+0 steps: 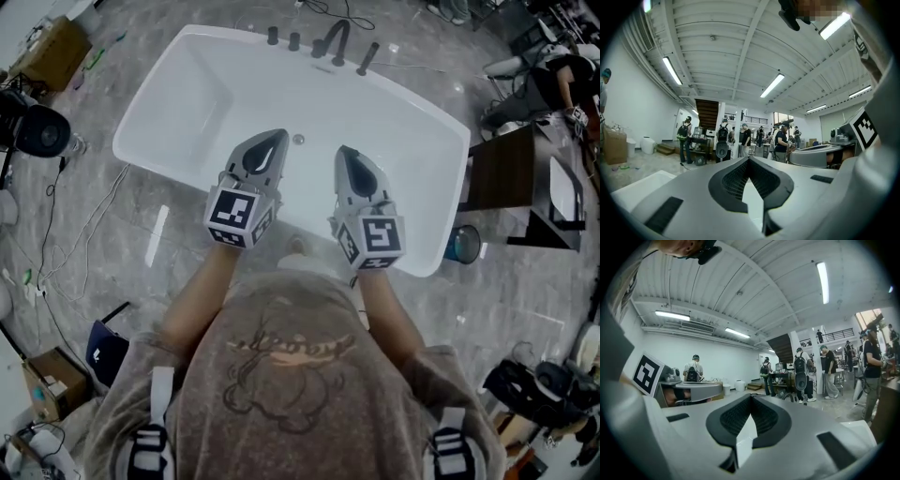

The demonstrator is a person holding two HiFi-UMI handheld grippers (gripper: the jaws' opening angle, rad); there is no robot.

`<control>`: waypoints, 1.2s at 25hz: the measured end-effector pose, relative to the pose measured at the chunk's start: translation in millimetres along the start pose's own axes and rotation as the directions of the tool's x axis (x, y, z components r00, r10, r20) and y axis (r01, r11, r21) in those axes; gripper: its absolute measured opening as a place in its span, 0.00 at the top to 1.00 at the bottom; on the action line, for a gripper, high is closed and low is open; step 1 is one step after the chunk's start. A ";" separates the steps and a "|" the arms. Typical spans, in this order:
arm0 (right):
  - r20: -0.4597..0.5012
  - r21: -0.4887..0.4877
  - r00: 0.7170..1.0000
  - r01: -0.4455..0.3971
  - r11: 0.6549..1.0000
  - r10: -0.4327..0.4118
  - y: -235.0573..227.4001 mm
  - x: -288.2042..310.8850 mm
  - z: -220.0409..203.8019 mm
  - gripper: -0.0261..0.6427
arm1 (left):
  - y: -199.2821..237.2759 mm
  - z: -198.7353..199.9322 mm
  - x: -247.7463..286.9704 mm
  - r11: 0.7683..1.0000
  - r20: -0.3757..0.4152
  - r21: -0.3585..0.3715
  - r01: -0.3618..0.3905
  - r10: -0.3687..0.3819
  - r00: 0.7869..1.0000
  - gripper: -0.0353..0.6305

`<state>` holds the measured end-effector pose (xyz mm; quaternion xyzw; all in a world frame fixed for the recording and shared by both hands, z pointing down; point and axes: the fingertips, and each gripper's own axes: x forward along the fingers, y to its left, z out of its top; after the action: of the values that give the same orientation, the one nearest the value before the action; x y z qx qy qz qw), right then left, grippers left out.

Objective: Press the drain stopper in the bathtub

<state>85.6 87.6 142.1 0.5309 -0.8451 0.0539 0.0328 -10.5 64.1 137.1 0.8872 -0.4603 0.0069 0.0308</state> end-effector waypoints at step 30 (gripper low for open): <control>-0.042 0.006 0.999 0.004 1.000 -0.004 -42.1 156.4 -22.1 0.96 | 104.1 -25.3 118.4 0.998 -0.030 0.037 0.043 -0.041 0.999 0.94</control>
<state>55.6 -67.5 184.0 0.5314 -0.8430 0.0673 0.0490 -27.0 -90.8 172.1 0.8969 -0.4409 0.0281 0.0209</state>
